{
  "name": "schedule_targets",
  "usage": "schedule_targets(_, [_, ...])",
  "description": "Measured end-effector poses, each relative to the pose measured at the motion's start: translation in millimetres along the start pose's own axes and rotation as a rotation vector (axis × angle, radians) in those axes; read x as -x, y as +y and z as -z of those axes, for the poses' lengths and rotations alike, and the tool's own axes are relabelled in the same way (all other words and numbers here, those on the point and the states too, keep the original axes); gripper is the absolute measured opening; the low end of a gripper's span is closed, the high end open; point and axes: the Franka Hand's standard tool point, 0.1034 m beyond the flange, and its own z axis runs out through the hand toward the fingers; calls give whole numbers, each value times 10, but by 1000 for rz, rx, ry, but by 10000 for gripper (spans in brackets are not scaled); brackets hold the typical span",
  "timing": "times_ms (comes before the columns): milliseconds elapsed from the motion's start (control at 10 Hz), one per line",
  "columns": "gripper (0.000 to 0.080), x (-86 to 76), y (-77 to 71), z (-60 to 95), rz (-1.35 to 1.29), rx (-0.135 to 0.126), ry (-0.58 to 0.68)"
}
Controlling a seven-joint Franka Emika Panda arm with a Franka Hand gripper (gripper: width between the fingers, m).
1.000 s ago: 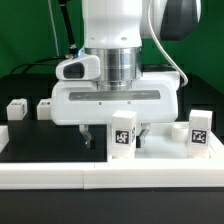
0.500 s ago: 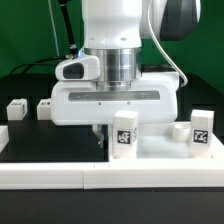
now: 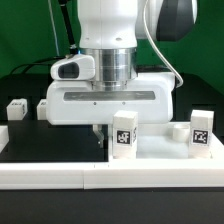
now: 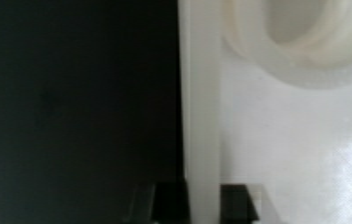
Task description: Assemble square table
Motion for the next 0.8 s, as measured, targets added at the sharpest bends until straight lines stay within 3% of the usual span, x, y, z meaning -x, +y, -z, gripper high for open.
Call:
schedule_targets(600, [57,0,30,10,44,-1,1])
schedule_targets(800, [57,46,289,44,112,-4,0])
